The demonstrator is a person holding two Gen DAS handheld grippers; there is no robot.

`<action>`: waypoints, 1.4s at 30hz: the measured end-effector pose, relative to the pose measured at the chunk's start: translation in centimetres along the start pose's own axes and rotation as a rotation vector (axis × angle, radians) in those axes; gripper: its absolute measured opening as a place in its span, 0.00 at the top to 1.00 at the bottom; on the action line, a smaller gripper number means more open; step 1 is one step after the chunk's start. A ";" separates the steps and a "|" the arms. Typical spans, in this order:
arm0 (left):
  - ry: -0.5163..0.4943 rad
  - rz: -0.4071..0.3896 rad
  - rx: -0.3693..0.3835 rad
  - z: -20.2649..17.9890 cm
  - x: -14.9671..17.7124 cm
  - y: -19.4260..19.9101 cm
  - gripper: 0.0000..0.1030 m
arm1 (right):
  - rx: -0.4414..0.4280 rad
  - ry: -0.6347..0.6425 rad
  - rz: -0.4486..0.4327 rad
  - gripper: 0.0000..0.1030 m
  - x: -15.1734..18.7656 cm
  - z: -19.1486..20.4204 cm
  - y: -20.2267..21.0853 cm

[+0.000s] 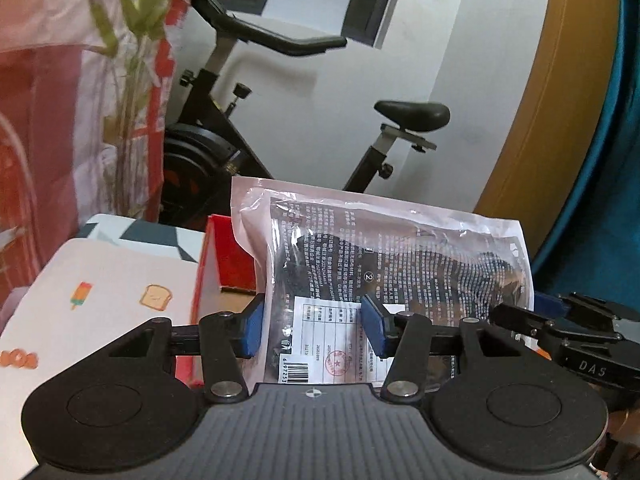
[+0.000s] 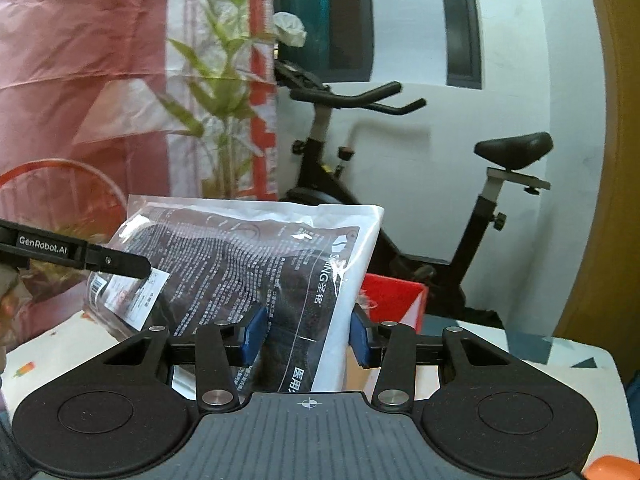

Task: Organize soft objects
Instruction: 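Lift the clear bag with both grippers and carry it over the red box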

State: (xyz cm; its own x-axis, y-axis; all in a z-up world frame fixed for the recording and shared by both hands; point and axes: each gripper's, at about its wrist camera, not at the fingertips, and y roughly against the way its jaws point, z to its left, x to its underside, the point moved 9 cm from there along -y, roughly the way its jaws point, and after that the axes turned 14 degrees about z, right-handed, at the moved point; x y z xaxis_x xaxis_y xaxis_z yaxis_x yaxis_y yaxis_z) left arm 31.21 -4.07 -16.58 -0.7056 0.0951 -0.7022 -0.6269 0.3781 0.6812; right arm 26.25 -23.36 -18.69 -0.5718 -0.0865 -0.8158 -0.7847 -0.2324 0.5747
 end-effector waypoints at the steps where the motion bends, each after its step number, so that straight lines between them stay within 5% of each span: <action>1: -0.002 0.011 0.002 -0.1 -0.3 -0.7 0.48 | 0.002 -0.009 0.003 0.61 -0.1 -0.5 -0.5; 13: -0.022 0.124 -0.033 1.0 -1.7 -7.5 0.49 | 0.017 -0.034 0.072 0.61 0.4 -4.1 -6.9; 26: -0.012 0.234 -0.071 3.7 -1.0 -10.8 0.49 | -0.021 -0.068 0.261 0.61 1.3 -3.7 -13.3; 42: -0.048 0.211 -0.082 3.8 -1.4 -10.4 0.49 | 0.051 -0.089 0.347 0.68 1.6 -3.9 -14.8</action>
State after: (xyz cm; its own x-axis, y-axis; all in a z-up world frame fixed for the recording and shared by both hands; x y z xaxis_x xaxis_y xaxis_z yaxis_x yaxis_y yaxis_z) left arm 40.03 -4.65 -23.47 -0.8087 0.2085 -0.5500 -0.4932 0.2694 0.8272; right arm 37.83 -23.86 -28.76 -0.8229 -0.0668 -0.5642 -0.5500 -0.1555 0.8206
